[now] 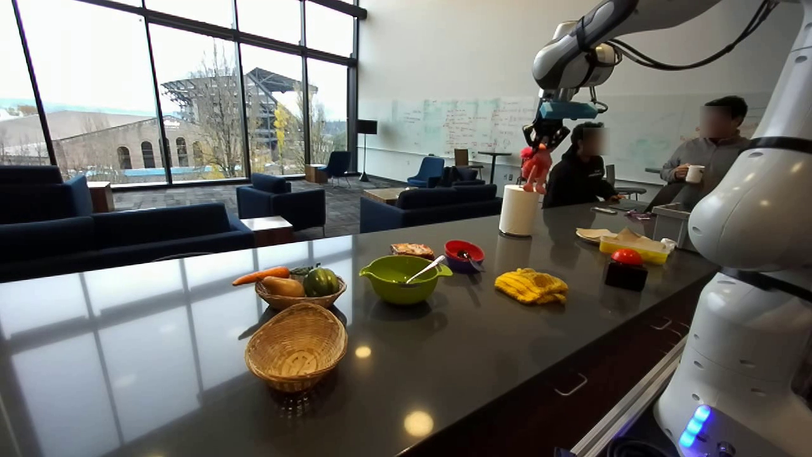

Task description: Take the pink plush toy out of the woven basket

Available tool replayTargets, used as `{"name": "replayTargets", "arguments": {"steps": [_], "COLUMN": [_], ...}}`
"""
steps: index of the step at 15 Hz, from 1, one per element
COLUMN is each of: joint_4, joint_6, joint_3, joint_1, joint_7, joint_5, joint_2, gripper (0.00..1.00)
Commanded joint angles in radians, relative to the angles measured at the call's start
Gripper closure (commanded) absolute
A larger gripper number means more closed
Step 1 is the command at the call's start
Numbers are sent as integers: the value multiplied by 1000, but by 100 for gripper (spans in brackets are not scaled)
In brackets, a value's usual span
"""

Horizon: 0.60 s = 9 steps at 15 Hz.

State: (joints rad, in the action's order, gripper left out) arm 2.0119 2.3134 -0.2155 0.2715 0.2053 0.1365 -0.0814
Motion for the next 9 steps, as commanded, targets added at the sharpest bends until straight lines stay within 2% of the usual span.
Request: {"name": "replayTargets", "arguments": {"steps": [1,8,9], "joint_4": [-4,-4,-4], "joint_6": [-4,-4,-4], "joint_3": [-7,-7,-7], "joint_1": [-7,-7,-7], "joint_7": [-2,-2,-2], "joint_5": [-1,-1,-1], "joint_2": [1,1,1], "gripper": [75,75,94]}}
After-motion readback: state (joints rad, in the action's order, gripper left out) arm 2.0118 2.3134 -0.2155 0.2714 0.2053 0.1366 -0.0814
